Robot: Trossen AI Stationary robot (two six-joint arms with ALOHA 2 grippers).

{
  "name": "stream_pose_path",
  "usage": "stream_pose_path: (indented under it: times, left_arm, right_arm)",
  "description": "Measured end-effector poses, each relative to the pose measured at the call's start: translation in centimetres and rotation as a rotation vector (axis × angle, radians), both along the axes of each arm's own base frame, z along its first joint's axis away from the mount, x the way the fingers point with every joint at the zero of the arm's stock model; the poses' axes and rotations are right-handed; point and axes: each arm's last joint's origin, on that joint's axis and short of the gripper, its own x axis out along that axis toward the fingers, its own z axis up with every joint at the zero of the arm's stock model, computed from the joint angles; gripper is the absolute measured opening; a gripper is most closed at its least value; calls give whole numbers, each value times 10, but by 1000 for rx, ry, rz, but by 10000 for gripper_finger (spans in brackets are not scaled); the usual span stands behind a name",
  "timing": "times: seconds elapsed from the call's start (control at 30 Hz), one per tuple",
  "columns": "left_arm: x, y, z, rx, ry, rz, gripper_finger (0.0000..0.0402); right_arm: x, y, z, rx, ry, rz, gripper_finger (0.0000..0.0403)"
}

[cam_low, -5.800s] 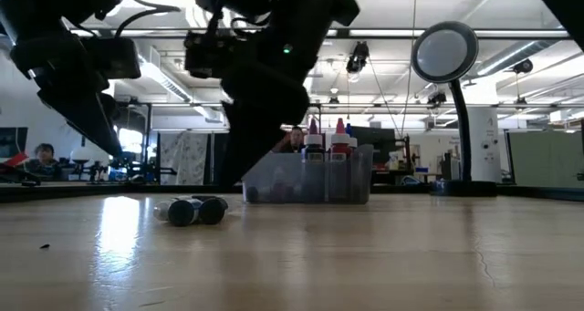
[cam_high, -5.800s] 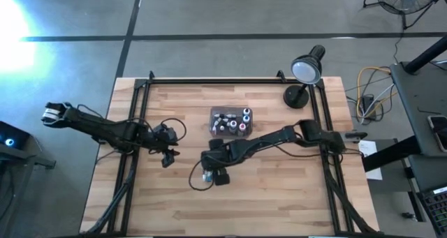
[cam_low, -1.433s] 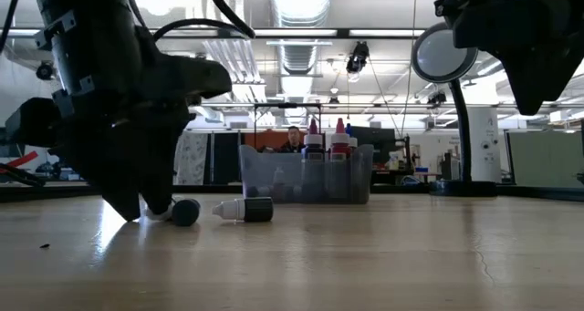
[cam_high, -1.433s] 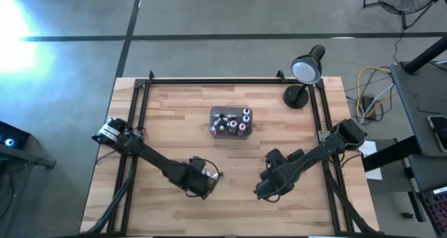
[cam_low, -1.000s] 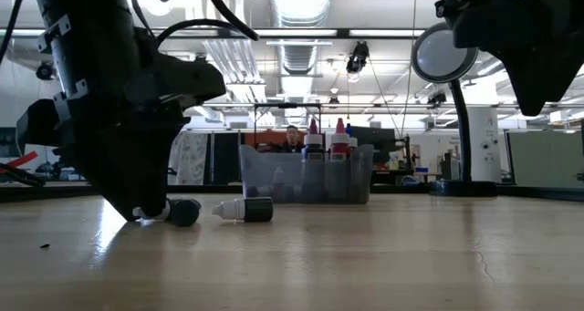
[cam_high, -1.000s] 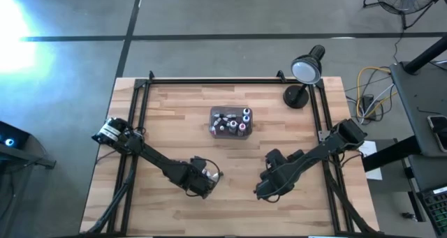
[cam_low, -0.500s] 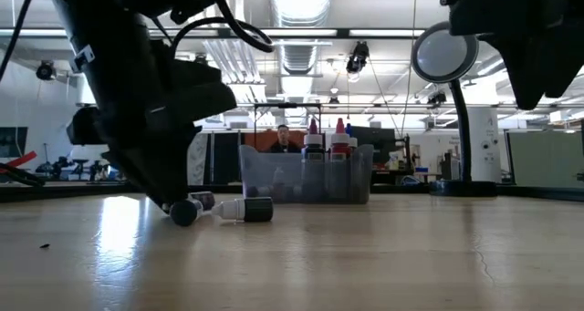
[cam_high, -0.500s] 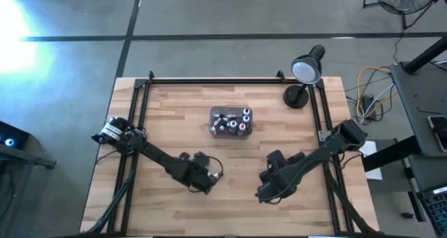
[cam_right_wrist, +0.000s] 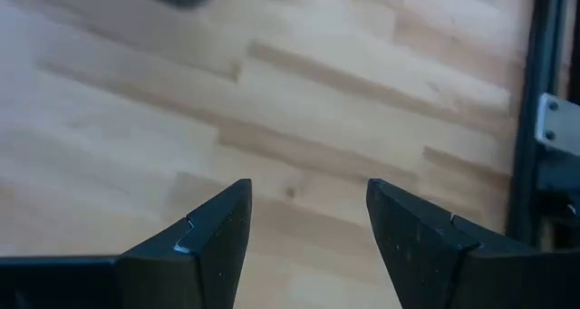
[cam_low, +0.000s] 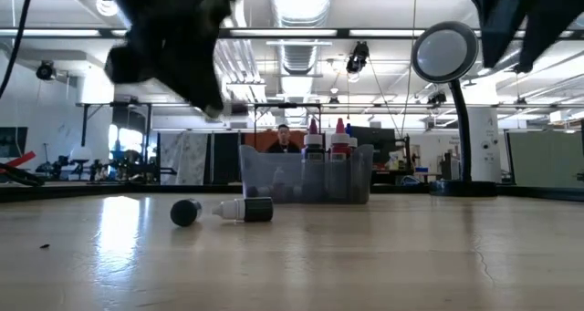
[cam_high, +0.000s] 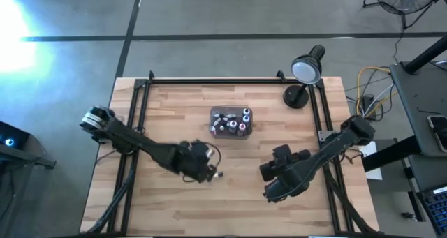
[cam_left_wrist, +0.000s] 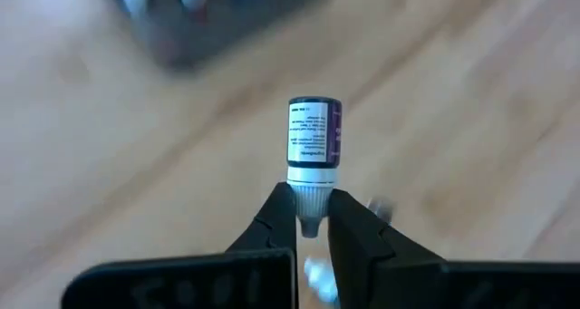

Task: Pick & Place food coloring
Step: Put the small violet food coloring bottle into the bin

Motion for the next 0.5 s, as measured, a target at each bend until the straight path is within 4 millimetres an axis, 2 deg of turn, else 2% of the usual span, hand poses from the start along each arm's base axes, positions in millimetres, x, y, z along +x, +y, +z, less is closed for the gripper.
stream_pose_path:
  times: [0.1,0.2,0.33,0.43,0.5]
  left_arm:
    - [-6,22,27,53,-89,52,4]
    - [-7,57,42,107,-102,95,4]
    - [9,107,45,85,-110,-6,16]
    - [22,139,43,75,-152,-36,51]
    - [23,155,40,56,-135,-12,79]
  right_arm:
    - [-4,-5,12,-22,-65,10,214]
    - [-7,-10,19,-32,-103,10,214]
    - [-7,-14,21,-32,-106,7,214]
    - [-6,-13,20,-33,-104,7,214]
    - [-6,-12,19,-26,-101,1,214]
